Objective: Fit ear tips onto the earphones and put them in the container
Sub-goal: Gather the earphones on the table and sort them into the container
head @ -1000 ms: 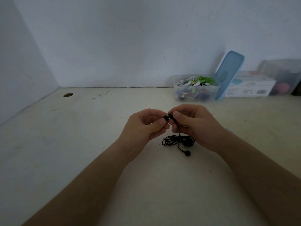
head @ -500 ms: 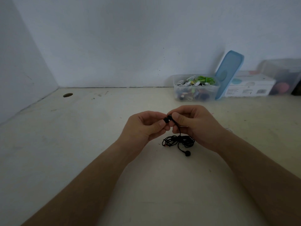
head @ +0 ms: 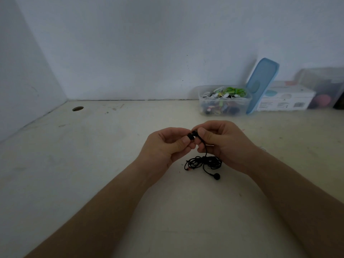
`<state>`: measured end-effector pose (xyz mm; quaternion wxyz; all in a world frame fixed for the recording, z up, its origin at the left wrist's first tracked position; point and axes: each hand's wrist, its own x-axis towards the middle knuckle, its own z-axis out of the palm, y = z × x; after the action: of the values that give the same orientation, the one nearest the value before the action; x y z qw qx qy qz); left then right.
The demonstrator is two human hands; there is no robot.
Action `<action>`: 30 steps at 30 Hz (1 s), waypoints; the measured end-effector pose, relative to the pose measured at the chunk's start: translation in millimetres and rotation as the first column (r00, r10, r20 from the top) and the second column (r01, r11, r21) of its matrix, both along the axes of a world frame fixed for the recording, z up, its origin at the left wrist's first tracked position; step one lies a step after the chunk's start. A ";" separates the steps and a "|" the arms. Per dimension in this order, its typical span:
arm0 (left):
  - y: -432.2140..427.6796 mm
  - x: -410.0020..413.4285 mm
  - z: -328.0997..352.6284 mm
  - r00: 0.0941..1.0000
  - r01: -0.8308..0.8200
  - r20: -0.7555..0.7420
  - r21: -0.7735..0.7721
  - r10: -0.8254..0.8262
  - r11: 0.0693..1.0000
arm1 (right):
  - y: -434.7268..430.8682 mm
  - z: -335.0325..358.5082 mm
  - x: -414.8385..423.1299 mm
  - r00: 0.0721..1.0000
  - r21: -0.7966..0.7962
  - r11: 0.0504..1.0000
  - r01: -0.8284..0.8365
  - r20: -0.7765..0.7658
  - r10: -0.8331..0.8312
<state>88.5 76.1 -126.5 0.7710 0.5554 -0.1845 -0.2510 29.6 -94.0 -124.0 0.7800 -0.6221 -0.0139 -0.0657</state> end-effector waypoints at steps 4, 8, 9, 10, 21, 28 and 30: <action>0.5 -0.6 1.4 0.998 0.030 -0.045 -0.042 -0.032 0.999 | -0.7 0.3 -0.4 1.000 0.042 0.999 -0.020 0.001 0.020; 1.4 1.3 -0.5 0.997 0.047 -0.064 -0.040 -0.049 0.998 | -1.1 0.9 -0.6 1.000 -0.031 0.999 -0.019 0.023 0.020; 1.6 1.6 -1.0 0.997 0.045 -0.062 -0.034 -0.047 0.998 | -0.9 1.1 -0.5 0.999 -0.051 0.999 -0.017 0.028 0.019; 1.5 1.5 -1.2 0.997 0.042 -0.058 -0.026 -0.044 0.999 | -0.7 0.9 -0.4 0.999 -0.067 0.998 -0.013 0.035 0.015; 1.1 -0.6 0.9 0.999 -0.016 -0.049 0.008 0.016 1.000 | -0.2 -0.5 0.7 0.994 -0.215 0.975 0.055 0.099 -0.034; 0.5 -1.2 2.5 0.999 -0.037 -0.008 0.019 0.037 0.999 | 3.4 -1.5 0.9 0.995 -0.156 0.985 0.078 0.075 -0.067; 0.7 -1.0 3.3 1.000 -0.027 0.004 0.015 0.027 1.000 | 3.3 -0.7 1.1 0.998 -0.096 0.994 0.052 0.039 -0.048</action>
<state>87.5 76.9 -123.2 0.7700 0.5639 -0.1765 -0.2407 30.7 -90.7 -124.7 0.7466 -0.6582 -0.0158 -0.0957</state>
